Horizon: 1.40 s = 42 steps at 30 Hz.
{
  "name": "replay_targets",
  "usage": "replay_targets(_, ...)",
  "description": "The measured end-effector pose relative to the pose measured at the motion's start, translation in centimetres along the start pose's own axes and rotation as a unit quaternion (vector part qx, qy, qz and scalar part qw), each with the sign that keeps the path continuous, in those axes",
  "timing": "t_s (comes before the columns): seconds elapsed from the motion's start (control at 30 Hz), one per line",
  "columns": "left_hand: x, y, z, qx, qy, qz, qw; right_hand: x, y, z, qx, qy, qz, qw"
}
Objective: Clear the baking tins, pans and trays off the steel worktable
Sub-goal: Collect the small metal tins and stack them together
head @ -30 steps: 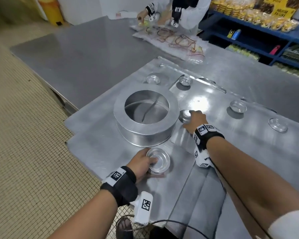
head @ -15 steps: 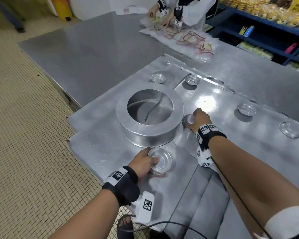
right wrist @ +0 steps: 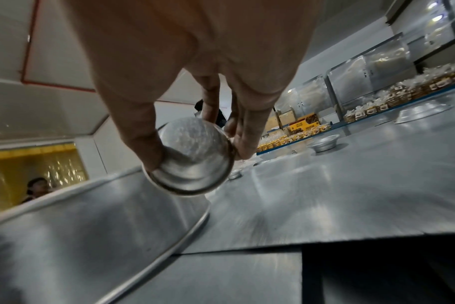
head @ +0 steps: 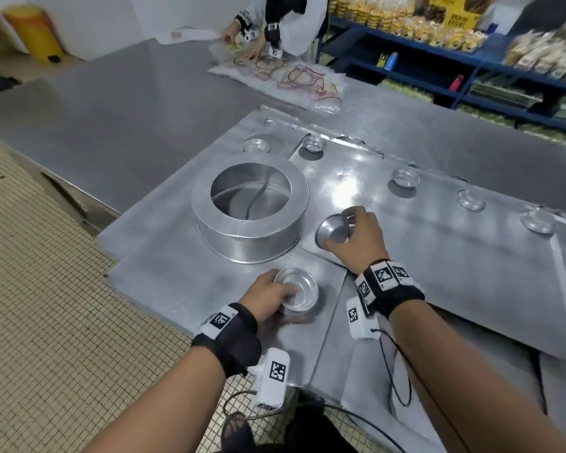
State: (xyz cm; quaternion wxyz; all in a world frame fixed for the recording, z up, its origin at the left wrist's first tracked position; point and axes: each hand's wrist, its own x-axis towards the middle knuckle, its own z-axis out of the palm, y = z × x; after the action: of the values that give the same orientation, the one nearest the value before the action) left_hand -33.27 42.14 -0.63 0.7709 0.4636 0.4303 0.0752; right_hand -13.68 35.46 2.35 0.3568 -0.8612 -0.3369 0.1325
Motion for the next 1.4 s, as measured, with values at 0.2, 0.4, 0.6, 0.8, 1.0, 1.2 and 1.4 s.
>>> replay_targets(0.2,-1.6,-0.7,1.8,-0.044,-0.053,-0.036,0.997,-7.7,0.7,-1.5,0.121,0.038,-0.025,0.992)
replay_targets(0.4,-3.0,-0.7,4.3,-0.013,-0.142,-0.054,0.988,-13.6,1.9,-3.0,0.187,0.057,-0.025,0.980)
replay_targets(0.6,-4.0,-1.6,8.3,0.025,-0.189,-0.047,0.981,-16.7,4.6,-5.0,0.189,0.057,-0.004,0.980)
replay_targets(0.8,-4.8,-2.7,13.4,0.035,-0.196,-0.034,0.979,-18.4,7.7,-7.6,0.166,0.054,0.002,0.985)
replay_targets(1.0,-4.7,-4.7,17.2,0.049,-0.177,-0.034,0.982,-20.1,10.9,-10.0,0.197,0.035,0.008,0.980)
replay_targets(1.2,-4.5,-6.5,19.9,0.054,-0.170,-0.038,0.983,-21.5,13.7,-12.7,0.232,-0.008,0.032,0.972)
replay_targets(1.4,-5.2,-7.8,22.1,0.068,-0.174,-0.048,0.981,-21.5,16.3,-14.6,0.190,0.003,0.087,0.978)
